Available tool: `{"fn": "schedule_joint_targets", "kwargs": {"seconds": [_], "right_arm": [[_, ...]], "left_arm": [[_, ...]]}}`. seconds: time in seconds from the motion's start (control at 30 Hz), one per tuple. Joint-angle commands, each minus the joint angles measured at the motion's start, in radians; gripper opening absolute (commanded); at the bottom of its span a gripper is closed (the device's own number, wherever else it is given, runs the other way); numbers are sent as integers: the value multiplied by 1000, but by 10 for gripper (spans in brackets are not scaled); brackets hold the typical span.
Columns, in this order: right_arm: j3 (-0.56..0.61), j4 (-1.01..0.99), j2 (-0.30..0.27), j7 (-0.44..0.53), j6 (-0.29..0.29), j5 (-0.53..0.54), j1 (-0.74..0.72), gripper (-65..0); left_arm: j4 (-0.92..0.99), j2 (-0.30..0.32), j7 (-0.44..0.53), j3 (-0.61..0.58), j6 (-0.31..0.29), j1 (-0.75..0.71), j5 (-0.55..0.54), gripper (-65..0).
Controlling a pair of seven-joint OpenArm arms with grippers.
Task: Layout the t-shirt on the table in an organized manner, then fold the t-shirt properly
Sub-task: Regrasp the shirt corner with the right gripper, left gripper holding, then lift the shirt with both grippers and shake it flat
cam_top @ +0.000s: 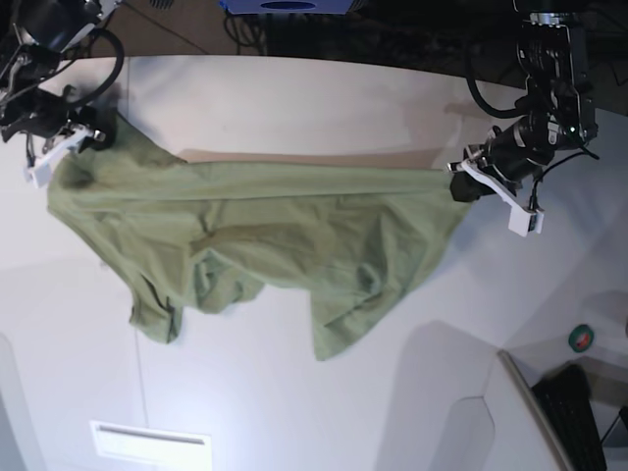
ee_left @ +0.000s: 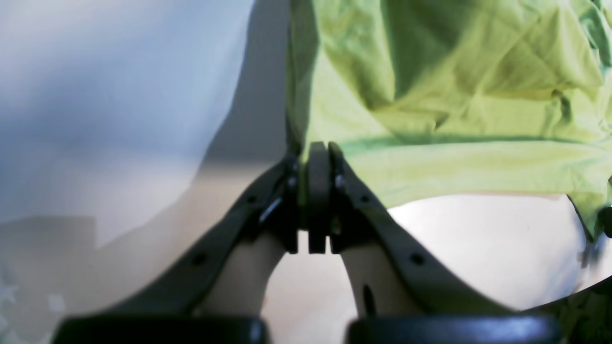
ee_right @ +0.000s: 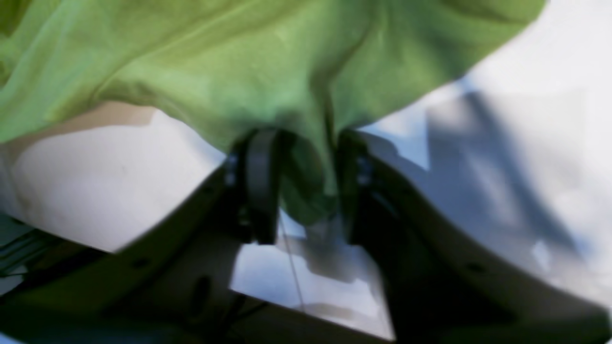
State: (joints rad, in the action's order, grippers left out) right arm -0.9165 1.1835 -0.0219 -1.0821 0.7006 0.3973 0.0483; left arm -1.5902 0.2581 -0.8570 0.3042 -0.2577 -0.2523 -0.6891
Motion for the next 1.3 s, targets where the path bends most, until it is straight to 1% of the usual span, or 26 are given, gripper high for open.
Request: {"fn": "schedule_joint_targets", "kwargs": {"seconds": [0.0, 0.03, 0.07, 0.27, 0.3, 0.37, 0.43, 0.5, 0.53, 0.57, 0.67, 0.7, 0.77, 0.87, 1.0, 1.03, 1.13, 1.2, 1.27], "right_arm": [[4, -11, 6, -22, -2, -56, 5, -524], [4, -6, 6, -7, -2, -56, 8, -579], [4, -3, 6, 6, -2, -57, 11, -650], [4, 2, -34, 10, -2, -59, 35, -650], [6, 23, -48, 7, -2, -59, 48, -650], [24, 101, -63, -34, -2, -61, 60, -650], [89, 217, -83, -79, -2, -62, 63, -650], [158, 318, -106, -112, -2, -62, 57, -650], [185, 359, -115, -119, -2, -62, 51, -650], [204, 387, -122, -123, -2, -62, 34, -650], [261, 415, -163, -120, -2, -62, -23, -650], [284, 411, -183, -119, -2, -62, -55, -650], [331, 381, -218, -117, -34, -62, -129, -650], [416, 247, -289, -102, -77, -62, -288, -650], [546, -1, -364, 15, -112, -62, -503, -650], [583, -66, -382, 47, -120, -62, -561, -650], [678, -241, -422, 145, -120, -62, -733, -650], [719, -304, -448, 188, -121, -62, -832, -650], [747, -320, -473, 211, -121, -62, -914, -650]], "left_arm": [[-17, 13, 15, 3, -2, 5, -16, -650], [-17, 13, 15, 3, -2, 5, -16, -650], [-17, 13, 15, 3, -2, 5, -16, -650], [-20, 16, 15, 16, -2, -9, -16, -650], [-32, 16, 15, 16, -2, -15, -16, -650], [-81, 36, 15, -1, -2, -20, -8, -650], [-121, 40, 17, -50, 4, -6, 59, -650], [-147, 31, 15, -93, 57, 51, 156, -650], [-151, 17, 15, -113, 88, 78, 193, -650], [-146, 4, 15, -121, 105, 101, 211, -650], [-128, -27, 14, -141, 111, 184, 230, -650], [-106, -39, 14, -148, 111, 218, 230, -650], [-51, -44, 14, -181, 111, 301, 231, -650], [98, -49, 14, -245, 113, 459, 231, -650], [342, -66, 25, -307, 113, 669, 231, -650], [406, -78, 38, -316, 113, 729, 231, -650], [564, -93, 123, -328, 113, 882, 231, -650], [643, -112, 153, -328, 113, 990, 231, -650], [689, -122, 153, -328, 111, 1083, 231, -650]]}}
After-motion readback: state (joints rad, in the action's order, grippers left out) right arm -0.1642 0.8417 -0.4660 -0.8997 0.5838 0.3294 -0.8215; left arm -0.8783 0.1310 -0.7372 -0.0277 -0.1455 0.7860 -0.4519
